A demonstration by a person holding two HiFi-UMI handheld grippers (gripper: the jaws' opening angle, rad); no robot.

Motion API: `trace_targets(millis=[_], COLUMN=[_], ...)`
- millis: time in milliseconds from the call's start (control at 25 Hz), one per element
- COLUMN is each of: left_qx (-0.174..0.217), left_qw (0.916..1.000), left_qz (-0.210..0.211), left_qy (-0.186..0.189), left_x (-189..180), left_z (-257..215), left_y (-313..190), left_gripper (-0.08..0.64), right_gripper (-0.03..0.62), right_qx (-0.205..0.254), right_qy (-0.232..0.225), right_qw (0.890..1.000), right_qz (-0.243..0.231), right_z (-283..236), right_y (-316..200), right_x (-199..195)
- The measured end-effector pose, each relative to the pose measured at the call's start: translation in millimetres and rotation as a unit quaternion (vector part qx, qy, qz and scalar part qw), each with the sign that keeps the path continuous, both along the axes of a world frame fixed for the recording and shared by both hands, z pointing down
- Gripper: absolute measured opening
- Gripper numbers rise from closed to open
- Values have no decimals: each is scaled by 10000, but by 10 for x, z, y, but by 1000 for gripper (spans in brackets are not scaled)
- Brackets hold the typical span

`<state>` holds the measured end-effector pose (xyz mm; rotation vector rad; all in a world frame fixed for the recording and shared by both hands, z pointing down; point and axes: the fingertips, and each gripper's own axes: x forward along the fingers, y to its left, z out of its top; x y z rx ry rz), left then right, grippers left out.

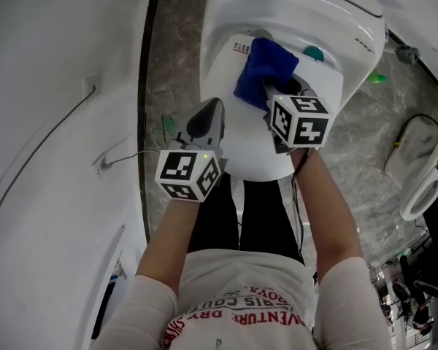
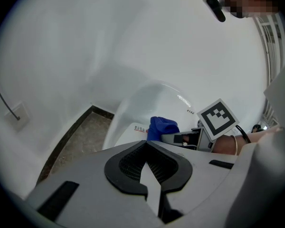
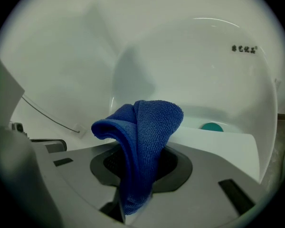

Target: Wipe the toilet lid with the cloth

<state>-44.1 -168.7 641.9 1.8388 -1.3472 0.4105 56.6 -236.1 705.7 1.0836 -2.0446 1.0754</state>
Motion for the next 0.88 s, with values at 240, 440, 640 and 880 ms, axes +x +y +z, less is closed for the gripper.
trace_targets(millis=[240,440,640,880], left_qx=[-25,-43,215,314], left_qw=[9999,9996,9968,9949], left_qz=[127,285,728,938], left_qy=[-74,-35,-244,-191], left_x=[259,620,1030,1378], left_z=[1,1,-71,-112], left_y=[14,12,-28,14], left_gripper=[6,6,6,6], right_gripper=[98,98,98,98], right_qx=[-34,-140,-185,-216], right_qy=[25,145,342,596], right_qw=[9995,9988,9976,9959], right_qz=[307,451,580,650], right_z=[-11,1,7,38], right_y=[25,95,184,314], right_x=[570,1004,1424,1890])
